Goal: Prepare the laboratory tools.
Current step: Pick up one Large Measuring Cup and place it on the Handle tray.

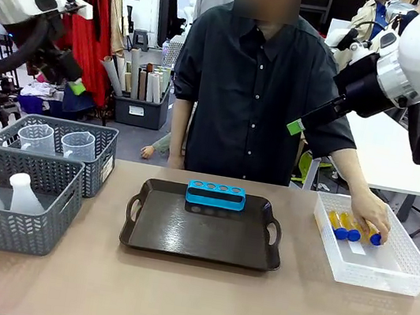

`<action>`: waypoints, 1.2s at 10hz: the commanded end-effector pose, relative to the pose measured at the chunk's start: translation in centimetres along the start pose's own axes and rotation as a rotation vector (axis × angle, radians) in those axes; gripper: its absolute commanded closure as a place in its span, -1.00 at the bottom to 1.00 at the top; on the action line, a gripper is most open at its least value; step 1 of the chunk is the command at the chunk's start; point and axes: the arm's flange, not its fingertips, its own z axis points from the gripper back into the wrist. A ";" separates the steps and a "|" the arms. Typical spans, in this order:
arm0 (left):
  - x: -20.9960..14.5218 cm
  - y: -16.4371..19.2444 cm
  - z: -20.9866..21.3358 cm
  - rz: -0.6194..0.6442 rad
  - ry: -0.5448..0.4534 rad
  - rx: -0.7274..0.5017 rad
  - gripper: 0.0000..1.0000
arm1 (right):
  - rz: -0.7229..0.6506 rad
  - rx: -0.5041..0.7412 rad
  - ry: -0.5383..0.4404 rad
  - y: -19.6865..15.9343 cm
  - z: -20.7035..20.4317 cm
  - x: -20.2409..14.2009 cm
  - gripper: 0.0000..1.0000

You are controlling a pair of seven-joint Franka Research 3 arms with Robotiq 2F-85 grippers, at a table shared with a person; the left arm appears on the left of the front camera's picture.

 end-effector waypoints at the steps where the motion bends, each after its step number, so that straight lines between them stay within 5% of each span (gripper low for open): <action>1: 0.4 2.8 -2.0 0.089 0.100 0.123 -1.00 | 0.003 0.004 0.000 -0.1 0.1 0.0 -1.00; 5: -3.9 8.1 -6.4 0.232 0.162 0.209 -1.00 | 0.003 0.004 0.000 -0.1 0.1 0.0 -1.00; 6: -4.4 8.1 -6.6 0.230 0.113 0.215 -1.00 | 0.003 0.004 0.000 -0.1 0.1 0.0 -1.00; 12: -3.7 9.6 -8.4 0.155 0.206 0.169 -1.00 | 0.003 0.004 0.000 -0.1 0.1 0.0 -1.00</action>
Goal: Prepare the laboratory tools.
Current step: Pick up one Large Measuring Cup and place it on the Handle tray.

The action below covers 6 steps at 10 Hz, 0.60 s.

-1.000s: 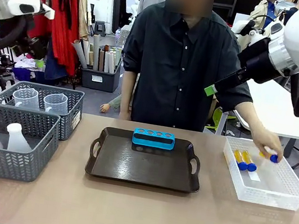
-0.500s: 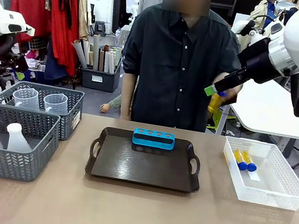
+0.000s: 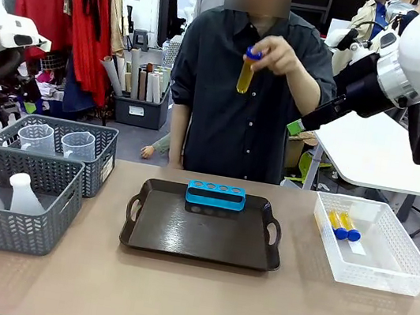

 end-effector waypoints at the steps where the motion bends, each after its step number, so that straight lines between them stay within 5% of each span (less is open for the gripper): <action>1: 1.0 0.9 -3.4 -0.023 0.078 -0.023 -1.00 | 0.003 0.004 -0.001 -0.1 0.1 0.0 -1.00; 6: 1.6 2.7 -10.7 0.040 0.092 -0.052 -1.00 | 0.003 0.004 -0.001 -0.1 0.1 0.0 -1.00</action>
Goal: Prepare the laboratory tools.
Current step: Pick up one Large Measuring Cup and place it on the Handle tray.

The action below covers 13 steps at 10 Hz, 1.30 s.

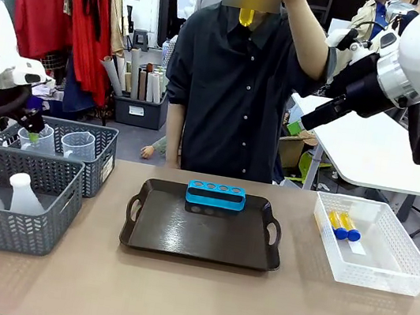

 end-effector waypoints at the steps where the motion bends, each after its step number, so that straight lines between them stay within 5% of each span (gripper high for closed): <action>1: 1.1 1.1 -1.2 0.033 -0.020 -0.018 -1.00 | 0.003 0.004 -0.001 -0.1 0.1 0.0 -1.00; 9: 3.2 2.8 -7.1 0.046 0.035 -0.063 -1.00 | 0.003 0.004 -0.001 -0.1 0.1 0.0 -1.00; 13: 3.1 2.8 -7.9 0.042 0.015 -0.033 0.52 | 0.003 0.004 -0.001 -0.1 0.1 0.0 -1.00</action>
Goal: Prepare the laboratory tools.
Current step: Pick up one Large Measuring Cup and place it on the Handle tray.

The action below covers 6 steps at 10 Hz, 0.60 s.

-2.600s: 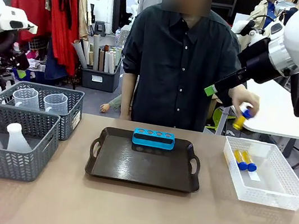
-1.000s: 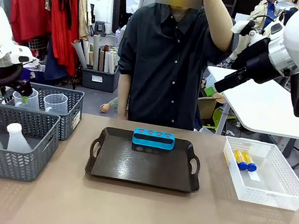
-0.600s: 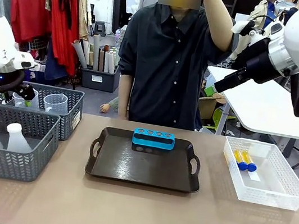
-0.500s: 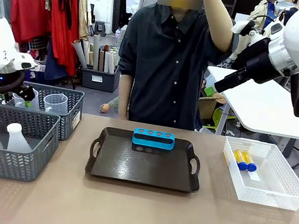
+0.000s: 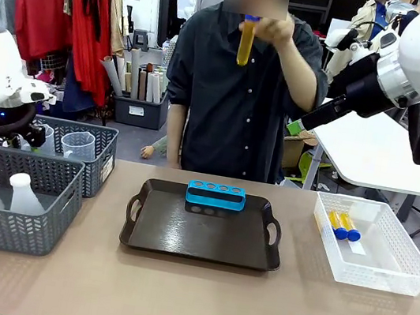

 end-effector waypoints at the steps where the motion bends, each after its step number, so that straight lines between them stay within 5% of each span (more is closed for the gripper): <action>1: 0.2 0.3 0.3 -0.002 -0.006 0.017 0.91 | 0.003 0.003 -0.001 -0.1 0.1 0.0 -1.00; 6: 0.1 0.6 0.6 0.006 0.010 0.023 1.00 | 0.003 0.003 -0.001 -0.1 0.1 0.0 -1.00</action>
